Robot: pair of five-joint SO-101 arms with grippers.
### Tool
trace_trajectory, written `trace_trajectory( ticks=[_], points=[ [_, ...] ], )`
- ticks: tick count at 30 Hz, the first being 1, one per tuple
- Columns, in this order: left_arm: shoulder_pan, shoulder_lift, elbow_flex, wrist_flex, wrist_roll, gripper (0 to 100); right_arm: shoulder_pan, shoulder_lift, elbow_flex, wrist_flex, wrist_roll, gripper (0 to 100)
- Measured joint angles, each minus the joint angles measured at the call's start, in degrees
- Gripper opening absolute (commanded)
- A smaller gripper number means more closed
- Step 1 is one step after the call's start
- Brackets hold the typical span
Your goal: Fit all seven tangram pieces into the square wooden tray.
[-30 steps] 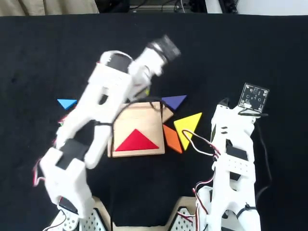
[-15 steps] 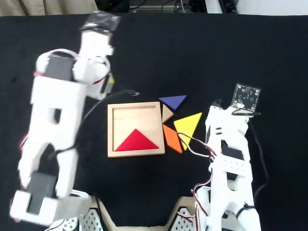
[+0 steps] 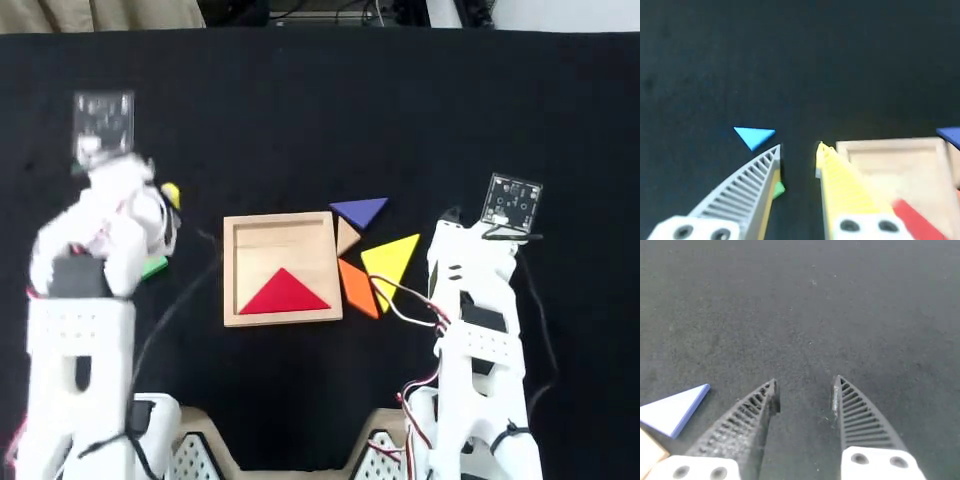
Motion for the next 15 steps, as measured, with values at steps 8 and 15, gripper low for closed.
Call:
trace_trajectory(
  ticks=[8, 15],
  points=[
    [-0.26, -16.0, 26.64, -18.29, 2.11, 13, -2.02, 0.0, 0.0, 0.0, 0.0, 18.2],
    [-0.88, -17.76, 37.36, -26.55, 2.46, 13, -3.25, -0.09, 0.88, 0.0, 0.0, 18.1]
  ],
)
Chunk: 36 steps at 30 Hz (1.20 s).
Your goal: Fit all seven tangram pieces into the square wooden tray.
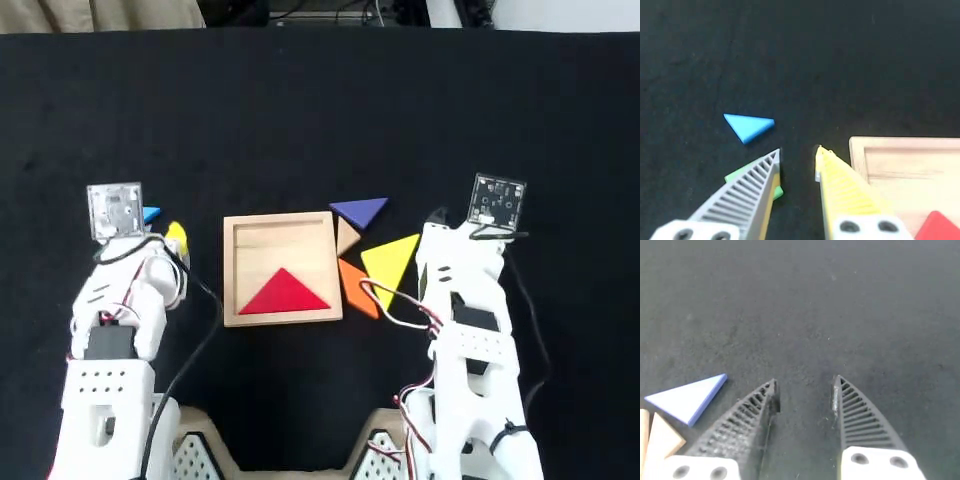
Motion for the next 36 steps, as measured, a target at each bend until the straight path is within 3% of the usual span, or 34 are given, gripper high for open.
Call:
trace_trajectory(
  ticks=[13, 18, 29, 36],
  points=[
    [0.0, 0.0, 8.35, -12.48, 0.0, 12, 0.0, 0.0, 0.0, 0.0, 0.0, 18.1],
    [0.0, 0.0, 12.04, -18.73, -4.75, 12, 0.0, 0.0, -0.26, 1.76, 0.09, 18.3],
    [0.0, -0.09, 12.04, -19.34, -5.8, 12, -0.18, 0.09, -17.05, 35.34, 3.16, 18.3],
    [0.0, -0.09, 12.04, -19.34, -5.8, 12, -3.08, 0.09, -25.32, 53.45, 14.86, 18.1]
  ],
)
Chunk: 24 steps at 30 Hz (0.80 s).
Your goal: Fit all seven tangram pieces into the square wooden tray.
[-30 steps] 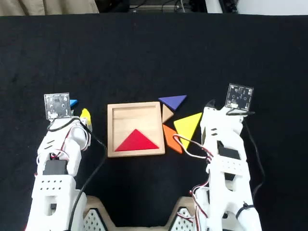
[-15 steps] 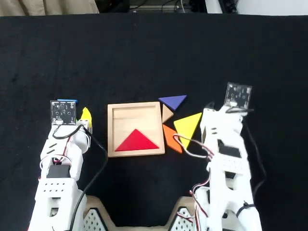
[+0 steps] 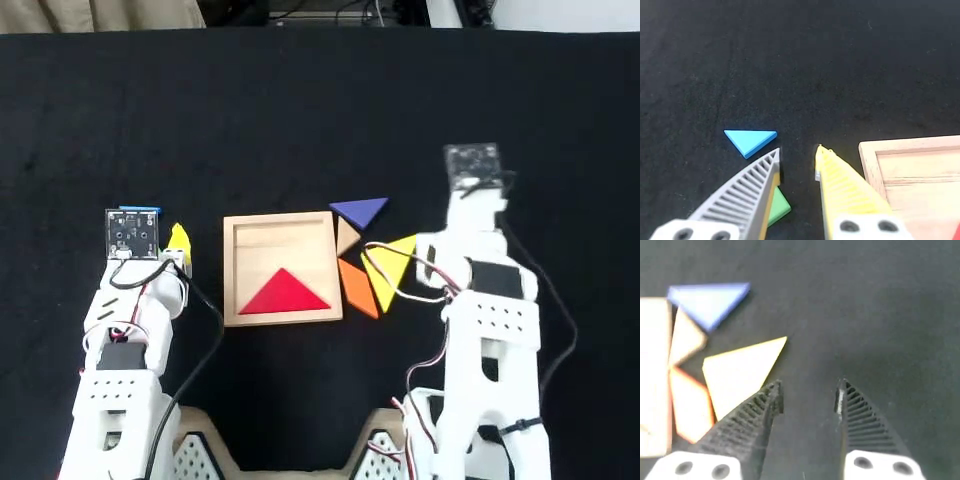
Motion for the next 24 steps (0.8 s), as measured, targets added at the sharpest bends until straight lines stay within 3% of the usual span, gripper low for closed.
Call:
trace_trajectory(
  ticks=[5, 12, 18, 24],
  points=[
    [0.0, 0.0, 0.0, 0.0, -0.09, 12, -3.16, 0.0, -0.53, 7.56, 6.51, 18.1],
    [-3.87, 0.0, 0.0, 0.0, 1.05, 12, -3.43, 0.0, 1.76, 3.87, 20.92, 18.4],
    [-6.77, 0.0, 0.0, 0.0, 4.92, 12, -5.36, 3.16, -0.44, 0.97, 18.2, 18.5],
    [-7.12, 0.0, 0.0, 0.0, 5.27, 12, -5.63, 20.48, -13.1, 0.88, 12.66, 19.4]
  ],
)
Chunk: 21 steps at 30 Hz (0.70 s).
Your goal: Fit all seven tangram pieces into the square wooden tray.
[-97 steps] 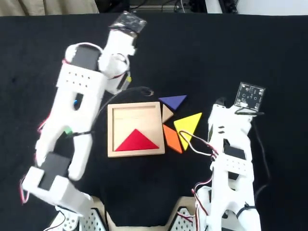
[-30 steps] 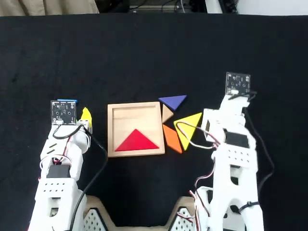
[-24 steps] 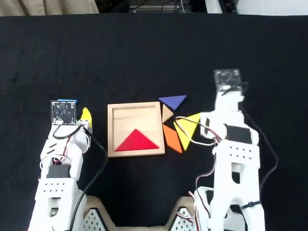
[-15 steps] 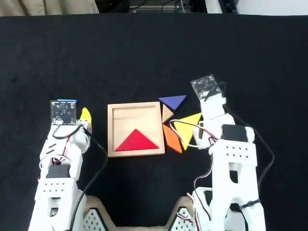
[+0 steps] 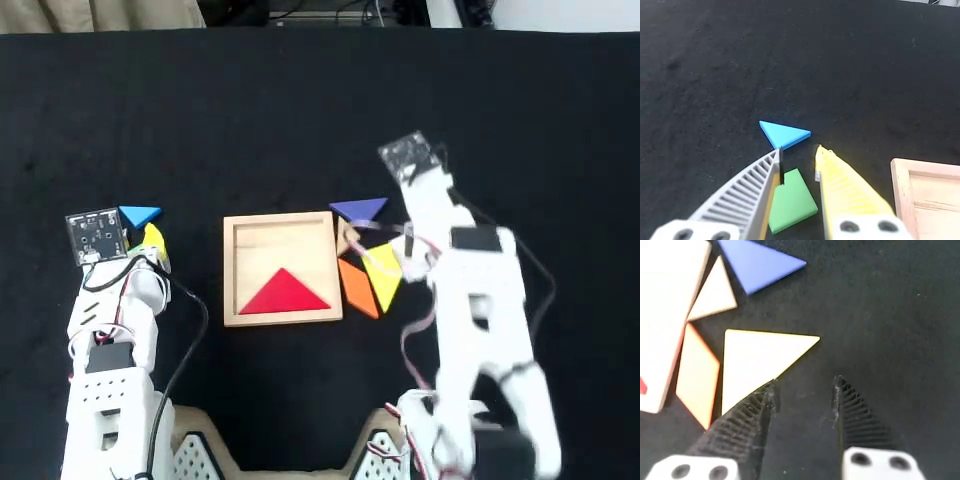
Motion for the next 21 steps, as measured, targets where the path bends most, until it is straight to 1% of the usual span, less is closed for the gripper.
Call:
trace_trajectory(
  ticks=[2, 4, 6, 8, 10, 12, 14, 17, 19, 20, 21],
  points=[
    [0.0, 0.0, 0.0, 0.0, 0.09, 12, -1.14, 7.74, -4.75, 1.14, 0.09, 25.2],
    [0.0, 0.0, 0.0, 0.0, 0.09, 12, -3.34, 14.42, -8.09, 2.73, 2.37, 31.5],
    [0.0, 0.0, 0.0, 0.0, 0.09, 12, -6.15, 19.43, -9.67, 3.52, 5.8, 32.5],
    [0.0, 0.0, 0.0, 0.0, 0.09, 12, -8.7, 20.92, -9.76, 3.52, 9.14, 32.5],
    [0.0, 0.0, 0.0, 0.0, 0.09, 12, -10.02, 20.92, -10.9, 3.52, 10.29, 32.5],
    [0.0, 0.0, 0.0, 0.0, 0.09, 12, -10.46, 21.19, -12.31, 2.64, 9.76, 31.7],
    [0.0, 0.0, 0.0, 0.0, 0.09, 12, -10.64, 22.15, -13.71, 0.79, 7.56, 26.4],
    [0.0, 0.0, 0.0, 0.0, 0.09, 12, -10.55, 24.18, -15.74, -1.41, 4.84, 12.4],
    [0.0, 0.0, 0.0, 0.0, 0.09, 12, -10.2, 26.11, -17.32, -2.11, 4.48, 2.5],
    [0.0, 0.0, 0.0, 0.0, 0.09, 12, -9.49, 27.16, -18.2, -2.29, 4.31, 0.7],
    [0.0, 0.0, 0.0, 0.0, 0.09, 12, -8.53, 28.22, -19.16, -2.37, 4.22, 2.6]
  ],
)
